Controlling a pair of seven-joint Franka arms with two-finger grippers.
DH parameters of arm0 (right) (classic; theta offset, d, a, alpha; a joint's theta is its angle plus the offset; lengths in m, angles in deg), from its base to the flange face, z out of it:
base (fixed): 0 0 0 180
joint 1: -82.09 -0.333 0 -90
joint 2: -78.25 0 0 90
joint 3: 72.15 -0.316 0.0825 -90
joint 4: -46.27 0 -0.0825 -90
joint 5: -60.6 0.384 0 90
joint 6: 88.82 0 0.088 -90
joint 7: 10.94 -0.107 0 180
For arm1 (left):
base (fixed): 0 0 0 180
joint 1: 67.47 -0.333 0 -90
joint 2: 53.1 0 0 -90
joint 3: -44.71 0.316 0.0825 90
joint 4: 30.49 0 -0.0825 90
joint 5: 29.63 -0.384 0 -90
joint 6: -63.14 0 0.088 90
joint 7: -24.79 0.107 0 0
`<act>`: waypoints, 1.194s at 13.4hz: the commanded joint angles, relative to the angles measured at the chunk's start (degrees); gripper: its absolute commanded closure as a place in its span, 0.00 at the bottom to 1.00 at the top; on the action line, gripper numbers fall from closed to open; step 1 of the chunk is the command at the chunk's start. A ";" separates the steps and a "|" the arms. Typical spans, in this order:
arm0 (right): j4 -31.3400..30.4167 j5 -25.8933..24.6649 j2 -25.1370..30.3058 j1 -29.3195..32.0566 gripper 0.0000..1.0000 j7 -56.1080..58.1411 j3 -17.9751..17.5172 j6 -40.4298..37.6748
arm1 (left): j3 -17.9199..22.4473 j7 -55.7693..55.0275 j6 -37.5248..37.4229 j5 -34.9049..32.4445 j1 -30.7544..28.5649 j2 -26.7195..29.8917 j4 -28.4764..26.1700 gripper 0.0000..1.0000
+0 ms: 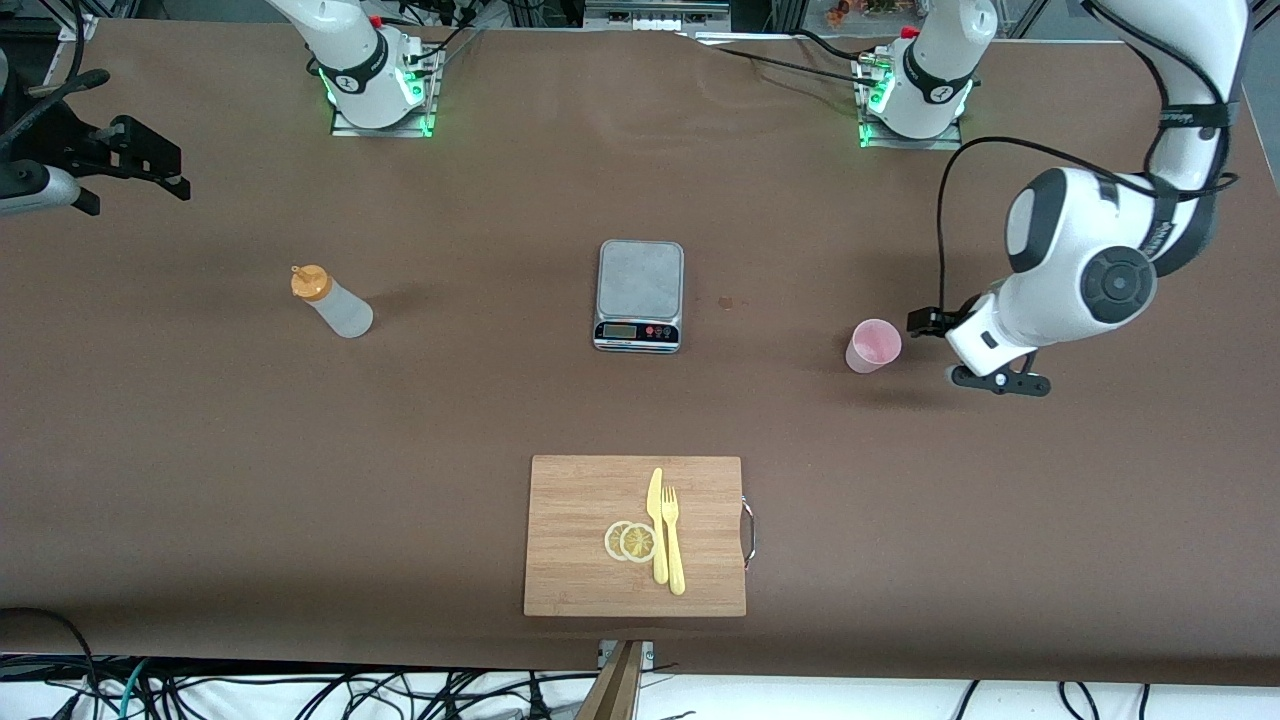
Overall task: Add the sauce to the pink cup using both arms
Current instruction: 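Reach the left gripper to the pink cup and grasp it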
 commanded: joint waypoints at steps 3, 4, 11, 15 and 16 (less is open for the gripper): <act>0.65 1.04 0.55 -0.37 0.01 0.57 0.56 -0.91 | -1.08 0.52 14.65 1.26 1.95 -3.09 -7.24 0.00; 0.65 1.04 0.55 -0.37 0.01 0.57 0.56 -0.91 | -1.08 0.44 14.83 1.26 2.04 -3.45 -7.33 0.00; 0.65 1.13 0.81 -0.37 0.01 0.66 0.65 -1.09 | -1.08 0.61 15.71 0.47 2.13 -4.68 -7.33 0.97; 0.65 1.13 1.07 -0.37 0.01 0.57 0.65 -1.09 | -1.08 0.61 15.71 0.47 2.13 -4.68 -7.33 1.00; 0.65 1.13 0.99 -0.37 0.01 0.66 0.65 -1.09 | -1.08 0.61 15.71 0.47 2.04 -4.68 -7.33 1.00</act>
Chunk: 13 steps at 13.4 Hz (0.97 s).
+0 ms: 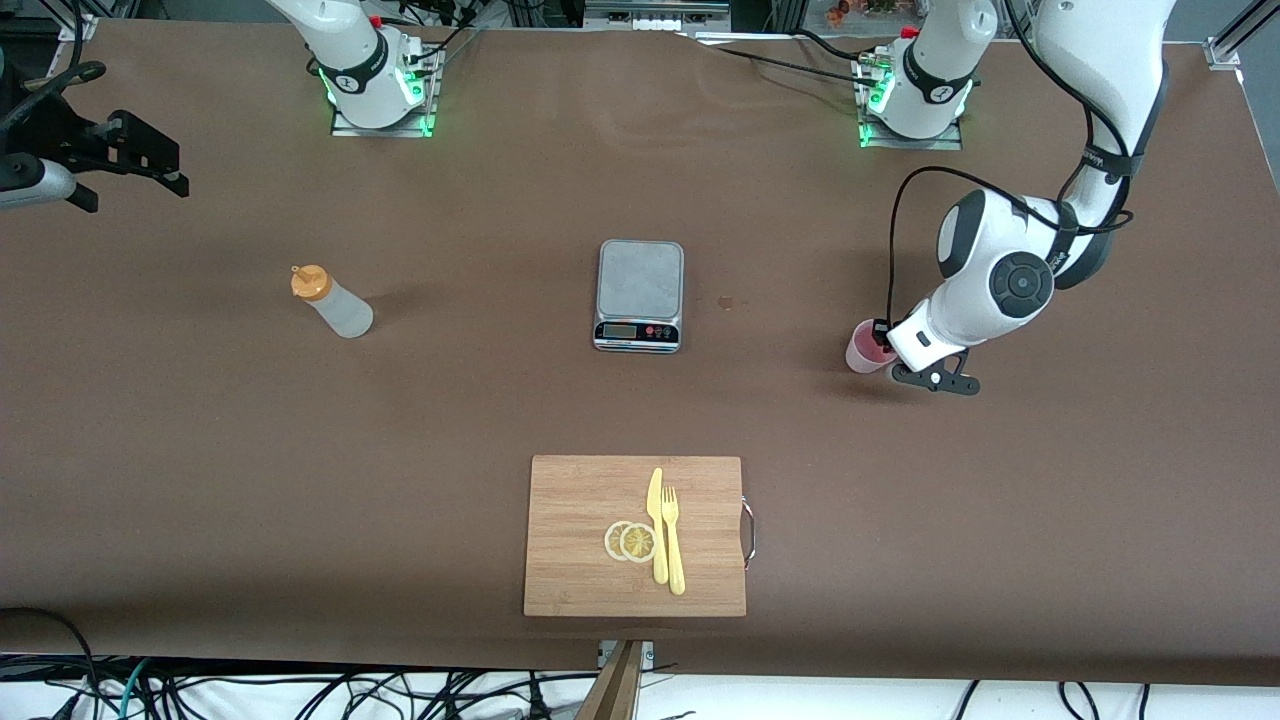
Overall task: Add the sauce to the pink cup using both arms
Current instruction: 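Reach the left gripper to the pink cup and grasp it, then carry the pink cup with the left gripper onto the scale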
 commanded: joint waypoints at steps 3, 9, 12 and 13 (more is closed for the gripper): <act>0.58 1.37 0.48 -0.36 0.01 0.66 0.64 -1.05 | 0.15 0.70 -0.01 0.47 -0.02 0.24 0.11 1.00; 0.50 1.46 0.57 -0.36 0.01 0.57 0.55 -1.14 | -4.31 -4.37 -11.16 0.56 0.33 6.30 3.79 1.00; 0.49 1.55 0.48 -0.36 0.01 0.57 0.64 -1.14 | -11.07 -15.61 -13.36 0.64 0.42 6.30 7.04 1.00; 0.49 1.55 0.57 -0.36 0.01 0.57 0.64 -1.14 | -13.28 -19.83 -14.15 0.64 0.42 5.95 8.88 1.00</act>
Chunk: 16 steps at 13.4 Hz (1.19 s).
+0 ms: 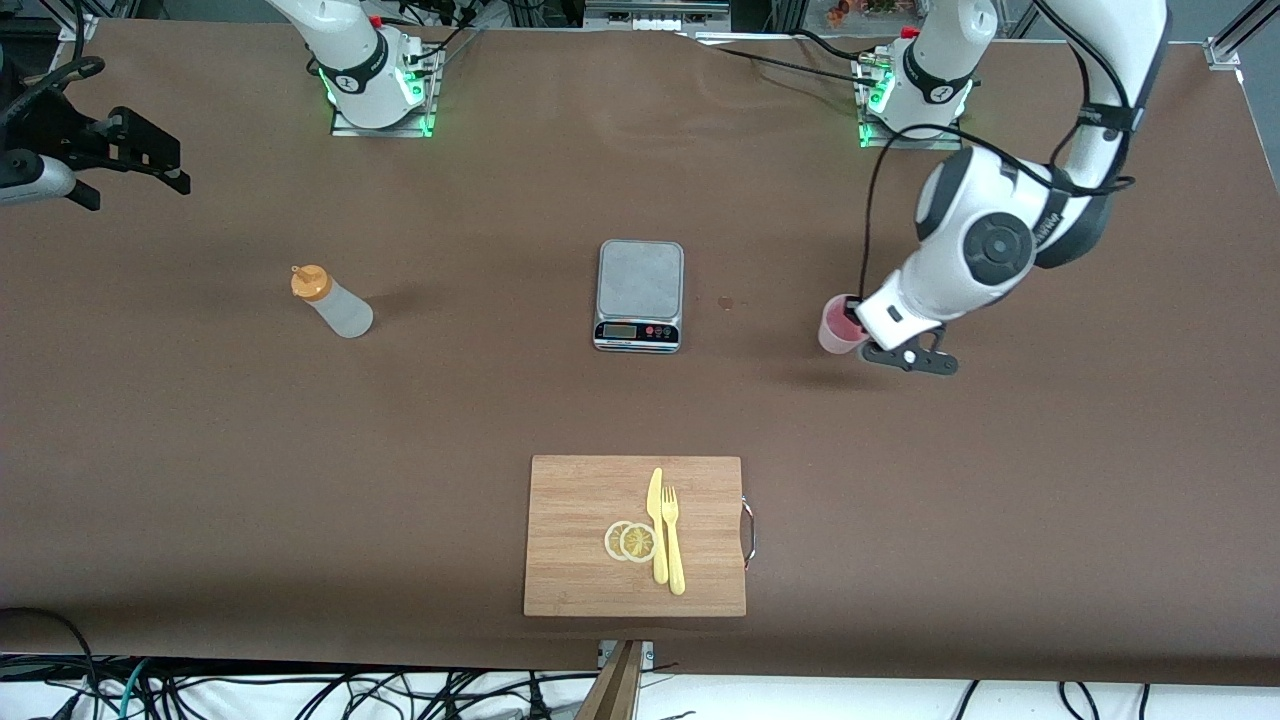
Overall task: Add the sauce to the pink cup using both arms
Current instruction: 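Carry the pink cup with the left gripper onto the scale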
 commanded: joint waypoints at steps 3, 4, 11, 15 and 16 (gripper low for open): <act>0.50 0.98 0.54 -0.34 0.01 0.66 0.63 -1.06 | -6.91 -14.18 -3.04 1.35 1.73 -2.63 7.35 1.00; 0.50 0.98 0.54 -0.34 0.01 0.66 0.63 -1.06 | -7.01 -16.82 -3.04 1.43 3.31 -3.34 8.67 1.00; 0.50 0.98 0.54 -0.34 0.01 0.66 0.80 -0.89 | -7.01 -33.36 -2.34 1.52 15.62 -11.07 16.33 1.00; 0.50 0.98 0.54 -0.34 0.01 0.75 1.76 -0.97 | -7.01 -37.49 1.87 1.43 19.32 -15.64 17.47 1.00; 0.50 0.98 0.54 -0.34 0.01 0.75 1.77 -0.97 | -6.92 -37.85 2.66 1.35 20.28 -16.17 17.47 1.00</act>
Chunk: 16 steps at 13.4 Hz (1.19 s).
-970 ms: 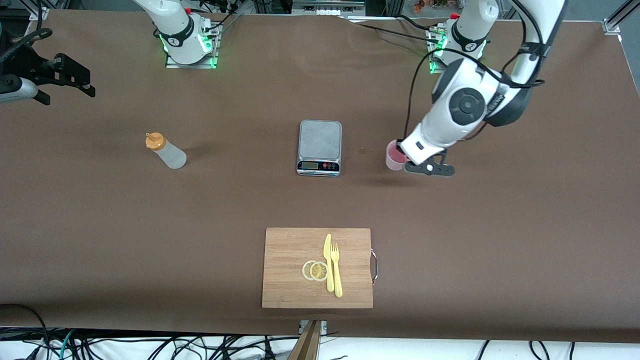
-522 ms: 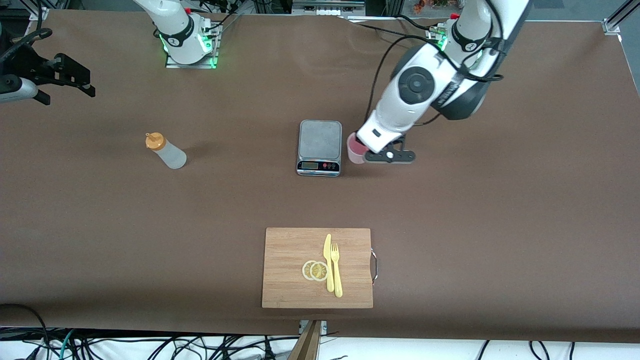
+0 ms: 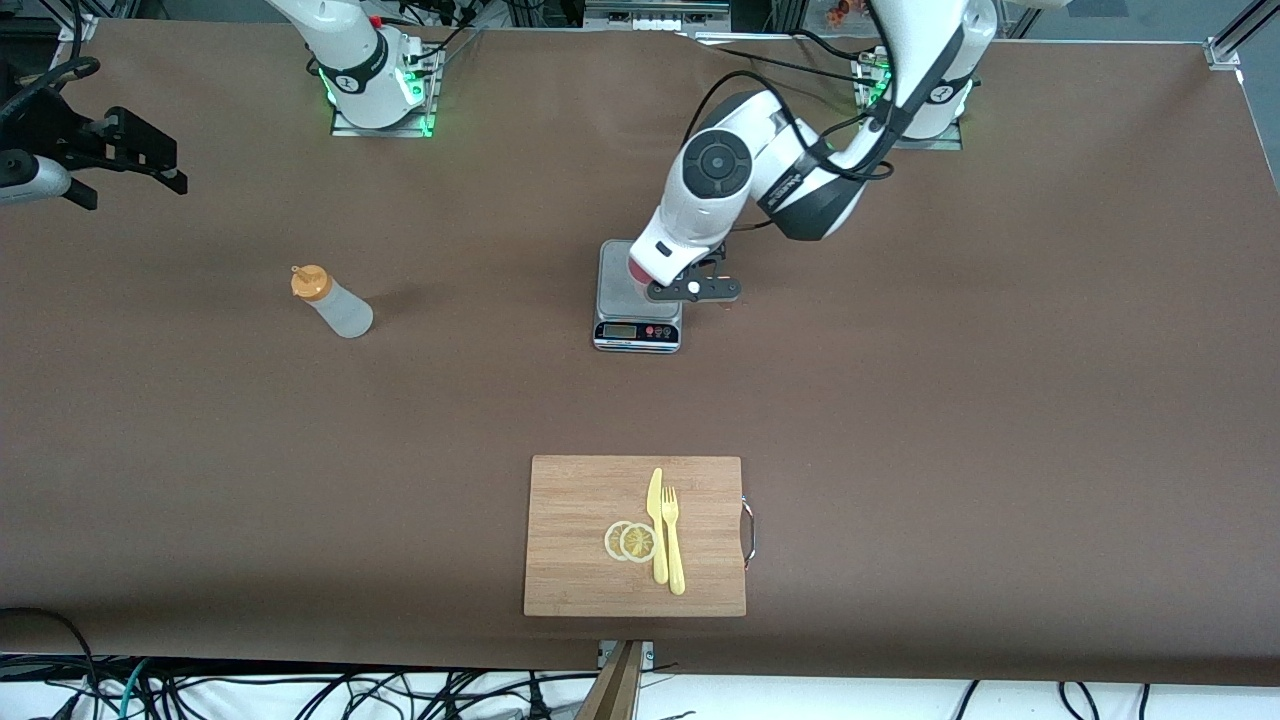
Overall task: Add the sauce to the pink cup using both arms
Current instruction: 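Carry the pink cup with the left gripper onto the scale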
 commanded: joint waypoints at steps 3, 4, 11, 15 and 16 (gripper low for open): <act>0.49 0.93 0.53 -0.34 0.01 0.72 0.86 -0.96 | 0.45 -1.23 3.49 0.65 1.58 -4.40 2.18 1.00; 0.49 0.93 0.53 -0.34 0.01 0.72 0.86 -0.96 | 0.54 -1.23 3.59 0.56 1.67 -4.84 2.18 1.00; 0.31 0.93 0.53 -0.34 0.01 0.81 0.86 -0.96 | 0.45 -1.14 3.41 0.56 1.76 -5.64 1.65 0.01; 0.40 0.93 0.53 -0.34 0.01 1.51 0.86 -0.96 | 0.36 -1.23 2.45 0.73 1.50 -4.15 2.01 0.00; 0.40 0.93 0.53 -0.34 0.01 1.51 0.95 -0.96 | 0.36 -1.23 1.66 1.17 1.49 -3.36 2.18 0.00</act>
